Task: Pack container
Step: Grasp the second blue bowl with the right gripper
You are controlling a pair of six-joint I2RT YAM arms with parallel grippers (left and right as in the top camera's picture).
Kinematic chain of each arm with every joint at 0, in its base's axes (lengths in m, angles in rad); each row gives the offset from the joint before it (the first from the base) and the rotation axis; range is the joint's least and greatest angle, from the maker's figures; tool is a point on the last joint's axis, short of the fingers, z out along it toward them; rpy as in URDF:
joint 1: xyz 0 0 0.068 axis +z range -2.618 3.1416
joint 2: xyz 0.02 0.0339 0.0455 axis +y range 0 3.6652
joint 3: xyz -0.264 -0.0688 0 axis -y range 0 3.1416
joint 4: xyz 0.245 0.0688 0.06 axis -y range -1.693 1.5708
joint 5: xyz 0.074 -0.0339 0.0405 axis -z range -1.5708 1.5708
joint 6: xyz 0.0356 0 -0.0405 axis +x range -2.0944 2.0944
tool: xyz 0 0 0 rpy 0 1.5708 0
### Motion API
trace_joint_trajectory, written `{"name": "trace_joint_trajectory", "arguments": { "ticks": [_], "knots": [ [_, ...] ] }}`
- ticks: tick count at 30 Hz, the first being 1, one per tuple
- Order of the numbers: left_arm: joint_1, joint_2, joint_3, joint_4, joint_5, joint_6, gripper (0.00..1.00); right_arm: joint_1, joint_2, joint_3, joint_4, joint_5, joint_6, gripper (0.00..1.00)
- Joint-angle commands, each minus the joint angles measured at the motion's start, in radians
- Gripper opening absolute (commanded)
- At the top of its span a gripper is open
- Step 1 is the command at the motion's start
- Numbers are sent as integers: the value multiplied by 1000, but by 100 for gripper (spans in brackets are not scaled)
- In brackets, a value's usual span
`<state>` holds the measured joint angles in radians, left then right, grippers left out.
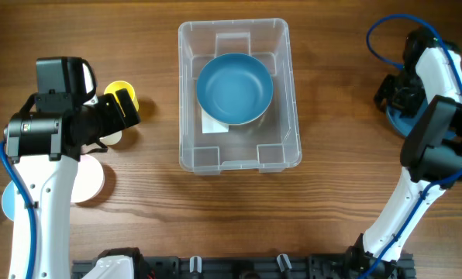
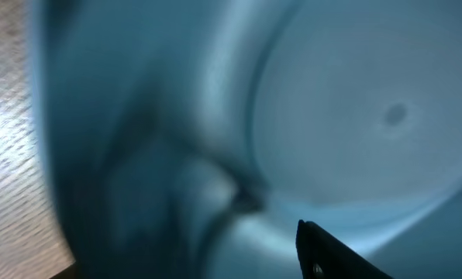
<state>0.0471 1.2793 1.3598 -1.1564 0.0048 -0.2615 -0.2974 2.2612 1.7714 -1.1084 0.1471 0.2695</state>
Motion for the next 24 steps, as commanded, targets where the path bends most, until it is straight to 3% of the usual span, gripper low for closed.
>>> {"name": "trace_joint_trajectory", "arguments": {
  "ticks": [1,4,7,10,14,19,24],
  "knots": [
    [2,4,12,0,-10,-12,100,6,10,-21,13,-16,19,62],
    [2,4,12,0,-10,-12,100,6,10,-21,12,-17,19,57],
    [2,4,12,0,-10,-12,100,8,10,-21,13,-17,19,28],
    [2,4,12,0,-10,-12,100,13,10,-21,13,-17,19,21],
    [2,4,12,0,-10,-12,100,24,10,-21,17,-17,19,5],
    [2,4,12,1,-10,-12,100,72,1,-3,23,-42,-5,4],
    [2,4,12,0,-10,-12,100,185,-85,127,-14,-104,-40,4]
  ]
}}
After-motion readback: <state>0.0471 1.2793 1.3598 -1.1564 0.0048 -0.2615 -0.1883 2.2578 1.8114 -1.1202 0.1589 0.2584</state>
